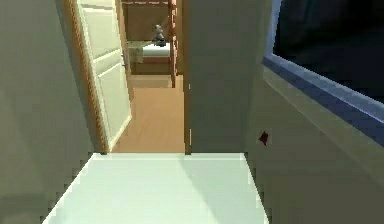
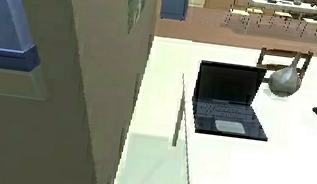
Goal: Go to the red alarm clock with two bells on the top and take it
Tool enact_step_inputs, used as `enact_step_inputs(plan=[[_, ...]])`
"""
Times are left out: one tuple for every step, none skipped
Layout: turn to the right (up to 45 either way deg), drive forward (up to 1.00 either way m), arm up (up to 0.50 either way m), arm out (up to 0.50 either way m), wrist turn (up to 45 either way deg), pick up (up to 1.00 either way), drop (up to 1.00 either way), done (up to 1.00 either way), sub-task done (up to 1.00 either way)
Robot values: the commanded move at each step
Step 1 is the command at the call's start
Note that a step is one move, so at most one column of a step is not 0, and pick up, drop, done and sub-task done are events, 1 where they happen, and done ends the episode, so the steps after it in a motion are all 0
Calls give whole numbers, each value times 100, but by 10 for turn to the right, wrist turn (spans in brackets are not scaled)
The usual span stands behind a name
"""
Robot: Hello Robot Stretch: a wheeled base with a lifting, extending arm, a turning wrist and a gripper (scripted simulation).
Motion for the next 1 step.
enact_step_inputs(plan=[[-120,0,0,0,0,0,0,0,0]])
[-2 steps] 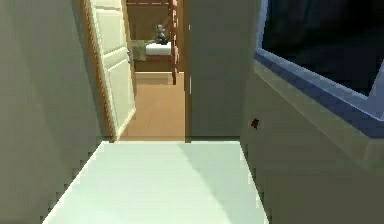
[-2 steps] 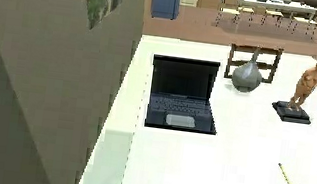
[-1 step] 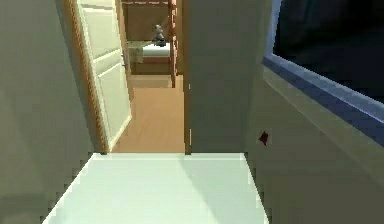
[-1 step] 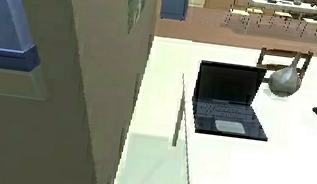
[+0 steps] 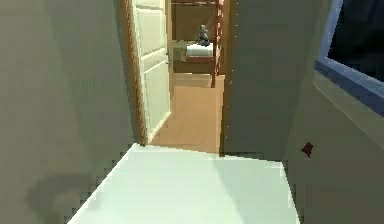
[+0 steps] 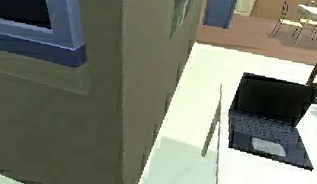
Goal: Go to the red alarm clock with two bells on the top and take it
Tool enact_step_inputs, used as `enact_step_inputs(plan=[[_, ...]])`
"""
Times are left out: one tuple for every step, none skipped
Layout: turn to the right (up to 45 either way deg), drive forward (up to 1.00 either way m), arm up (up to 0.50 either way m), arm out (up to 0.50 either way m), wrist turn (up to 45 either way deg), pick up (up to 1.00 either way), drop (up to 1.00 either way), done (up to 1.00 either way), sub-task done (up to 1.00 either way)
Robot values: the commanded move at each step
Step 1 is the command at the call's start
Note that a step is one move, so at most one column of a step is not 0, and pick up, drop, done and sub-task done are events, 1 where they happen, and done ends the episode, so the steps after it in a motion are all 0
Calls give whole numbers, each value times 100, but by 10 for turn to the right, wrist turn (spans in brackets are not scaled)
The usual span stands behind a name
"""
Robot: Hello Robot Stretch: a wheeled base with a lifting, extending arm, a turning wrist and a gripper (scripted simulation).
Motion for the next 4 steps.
enact_step_inputs(plan=[[0,100,0,0,0,0,0,0,0],[-30,0,0,0,0,0,0,0,0],[0,85,0,0,0,0,0,0,0],[120,0,0,0,0,0,0,0,0]])
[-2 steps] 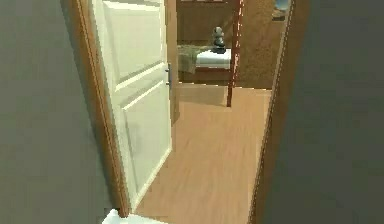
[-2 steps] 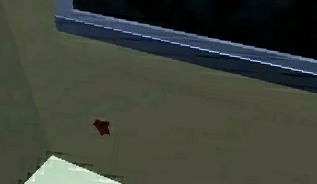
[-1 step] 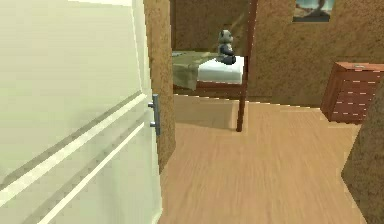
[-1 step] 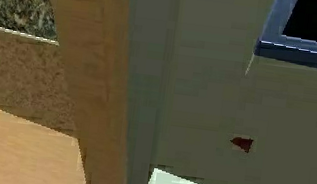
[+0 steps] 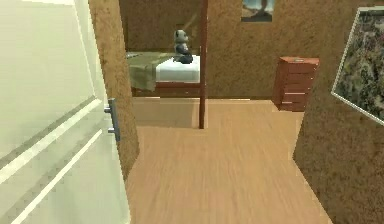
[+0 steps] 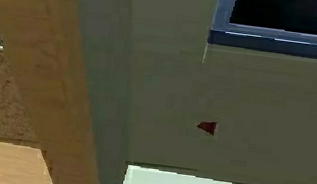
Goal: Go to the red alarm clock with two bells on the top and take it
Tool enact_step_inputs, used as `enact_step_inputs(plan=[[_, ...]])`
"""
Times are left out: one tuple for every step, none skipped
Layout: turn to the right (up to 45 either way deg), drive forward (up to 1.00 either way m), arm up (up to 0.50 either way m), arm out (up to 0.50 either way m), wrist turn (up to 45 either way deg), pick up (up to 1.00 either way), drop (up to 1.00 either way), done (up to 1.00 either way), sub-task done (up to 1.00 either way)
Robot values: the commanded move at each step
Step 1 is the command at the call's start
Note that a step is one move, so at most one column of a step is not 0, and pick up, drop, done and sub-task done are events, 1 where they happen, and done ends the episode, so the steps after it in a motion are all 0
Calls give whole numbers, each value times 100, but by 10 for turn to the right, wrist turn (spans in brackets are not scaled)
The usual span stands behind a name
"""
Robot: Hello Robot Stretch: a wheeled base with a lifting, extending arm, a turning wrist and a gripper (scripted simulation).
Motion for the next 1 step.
enact_step_inputs(plan=[[0,30,0,0,0,0,0,0,0]])
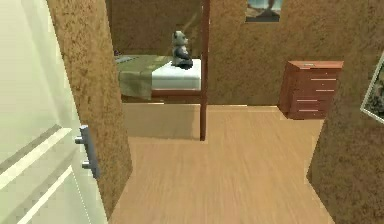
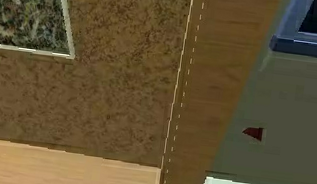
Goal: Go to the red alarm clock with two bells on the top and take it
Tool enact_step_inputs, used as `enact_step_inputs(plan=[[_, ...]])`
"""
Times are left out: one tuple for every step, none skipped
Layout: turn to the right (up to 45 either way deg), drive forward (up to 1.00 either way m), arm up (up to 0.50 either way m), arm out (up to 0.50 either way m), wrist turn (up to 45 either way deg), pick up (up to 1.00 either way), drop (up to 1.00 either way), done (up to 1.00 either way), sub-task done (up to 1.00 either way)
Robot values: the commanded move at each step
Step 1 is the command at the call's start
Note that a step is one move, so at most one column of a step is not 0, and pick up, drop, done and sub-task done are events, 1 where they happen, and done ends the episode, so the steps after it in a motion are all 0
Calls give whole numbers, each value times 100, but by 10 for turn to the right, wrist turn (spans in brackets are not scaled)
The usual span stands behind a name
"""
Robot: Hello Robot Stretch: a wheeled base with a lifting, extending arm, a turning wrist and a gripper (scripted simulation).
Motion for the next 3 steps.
enact_step_inputs(plan=[[180,0,0,0,0,0,0,0,0],[0,100,0,0,0,0,0,0,0],[60,0,0,0,0,0,0,0,0]])
